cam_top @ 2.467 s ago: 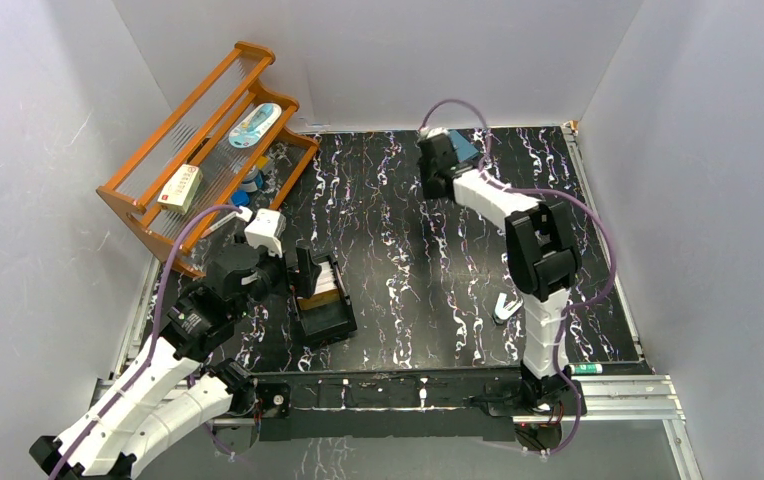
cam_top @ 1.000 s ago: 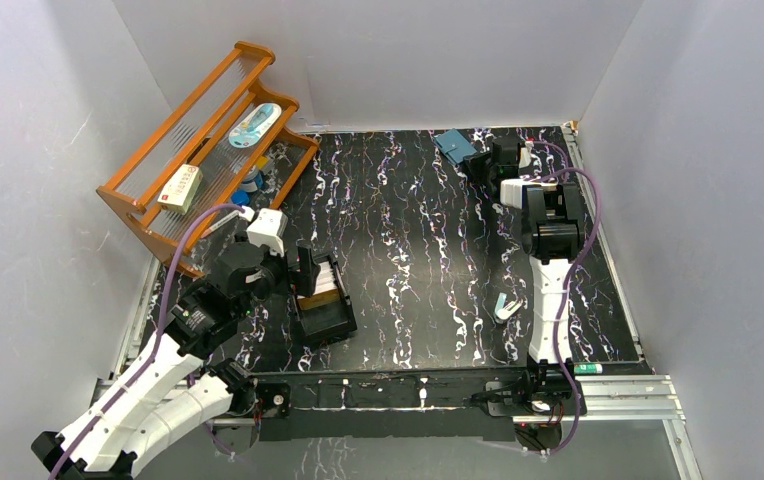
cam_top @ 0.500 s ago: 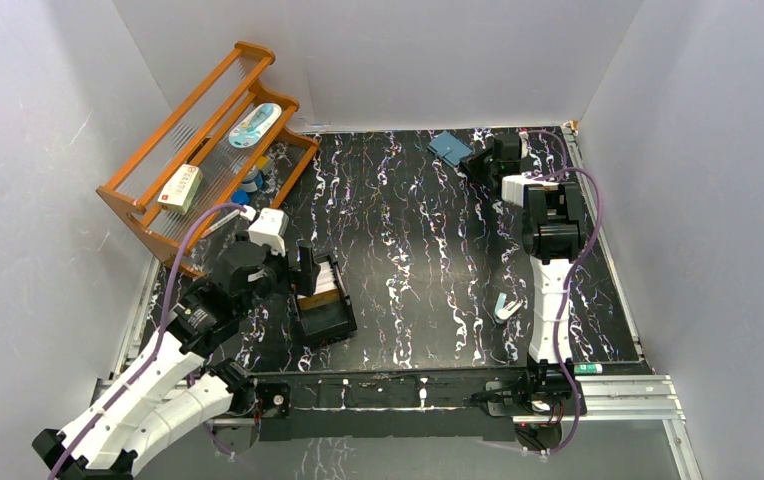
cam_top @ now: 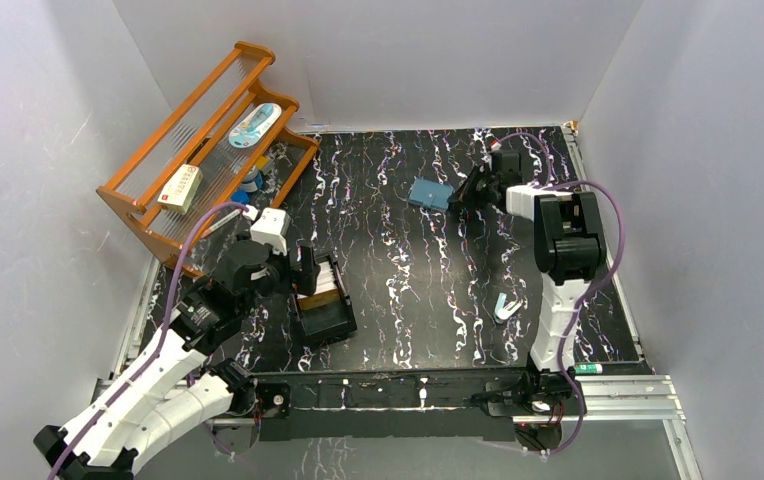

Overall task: Put the credit cards into the card holder
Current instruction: Move the card holder to the center of the board.

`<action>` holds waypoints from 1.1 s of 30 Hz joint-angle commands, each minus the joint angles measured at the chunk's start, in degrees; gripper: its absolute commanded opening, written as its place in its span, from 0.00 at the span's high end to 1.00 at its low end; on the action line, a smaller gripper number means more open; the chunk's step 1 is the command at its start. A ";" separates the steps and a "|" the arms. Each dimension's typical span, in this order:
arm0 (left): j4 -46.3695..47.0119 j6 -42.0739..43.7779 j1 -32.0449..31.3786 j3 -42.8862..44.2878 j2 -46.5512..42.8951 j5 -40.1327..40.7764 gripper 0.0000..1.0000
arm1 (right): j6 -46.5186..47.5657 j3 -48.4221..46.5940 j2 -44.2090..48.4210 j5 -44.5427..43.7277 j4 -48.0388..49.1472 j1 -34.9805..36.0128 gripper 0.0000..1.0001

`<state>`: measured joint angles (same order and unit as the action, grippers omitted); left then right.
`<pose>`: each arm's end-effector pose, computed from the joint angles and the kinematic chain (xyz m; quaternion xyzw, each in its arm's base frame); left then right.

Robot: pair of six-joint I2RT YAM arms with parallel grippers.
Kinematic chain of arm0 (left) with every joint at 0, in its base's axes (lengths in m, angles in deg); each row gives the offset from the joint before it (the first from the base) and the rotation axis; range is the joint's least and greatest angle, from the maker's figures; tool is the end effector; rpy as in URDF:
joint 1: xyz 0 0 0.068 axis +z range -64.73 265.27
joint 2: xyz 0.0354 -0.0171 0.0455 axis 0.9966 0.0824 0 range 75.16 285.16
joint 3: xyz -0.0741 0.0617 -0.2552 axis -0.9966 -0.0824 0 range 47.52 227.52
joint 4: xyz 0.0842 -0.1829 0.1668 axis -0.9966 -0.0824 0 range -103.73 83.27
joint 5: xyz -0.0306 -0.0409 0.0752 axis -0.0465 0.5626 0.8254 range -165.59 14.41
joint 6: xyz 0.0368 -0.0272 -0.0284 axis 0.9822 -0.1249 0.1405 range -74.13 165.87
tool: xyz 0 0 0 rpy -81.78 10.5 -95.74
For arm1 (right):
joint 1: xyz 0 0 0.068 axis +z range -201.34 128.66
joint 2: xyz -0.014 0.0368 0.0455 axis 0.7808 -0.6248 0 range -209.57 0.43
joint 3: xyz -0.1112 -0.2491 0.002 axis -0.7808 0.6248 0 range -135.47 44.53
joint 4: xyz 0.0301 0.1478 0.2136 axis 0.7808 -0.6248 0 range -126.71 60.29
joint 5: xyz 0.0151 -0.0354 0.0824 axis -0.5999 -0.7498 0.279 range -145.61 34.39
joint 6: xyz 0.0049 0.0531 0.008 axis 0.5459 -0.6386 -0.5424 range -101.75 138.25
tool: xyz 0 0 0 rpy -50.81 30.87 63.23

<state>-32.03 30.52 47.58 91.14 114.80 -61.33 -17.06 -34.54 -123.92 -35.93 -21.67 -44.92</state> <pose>0.1304 -0.0896 0.3193 0.0901 0.8174 -0.1583 0.5466 0.4653 0.0644 0.1344 0.1467 0.8737 0.2990 0.3545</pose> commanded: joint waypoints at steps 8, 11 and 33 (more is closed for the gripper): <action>0.34 0.07 -0.19 0.02 0.95 1.28 0.02 | 25.24 12.14 13.19 -13.54 -35.76 13.10 1.00; 0.25 -0.16 -0.19 0.34 1.57 1.69 0.02 | 27.85 12.71 16.30 -16.19 -39.47 16.84 0.99; -0.23 -0.78 -0.17 0.09 -3.98 8.06 0.02 | -1.19 5.65 25.08 -35.51 -42.05 33.81 0.61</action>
<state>-32.51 29.80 47.58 91.14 110.49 -54.55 -12.34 -27.68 -97.35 -65.48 -65.52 -12.55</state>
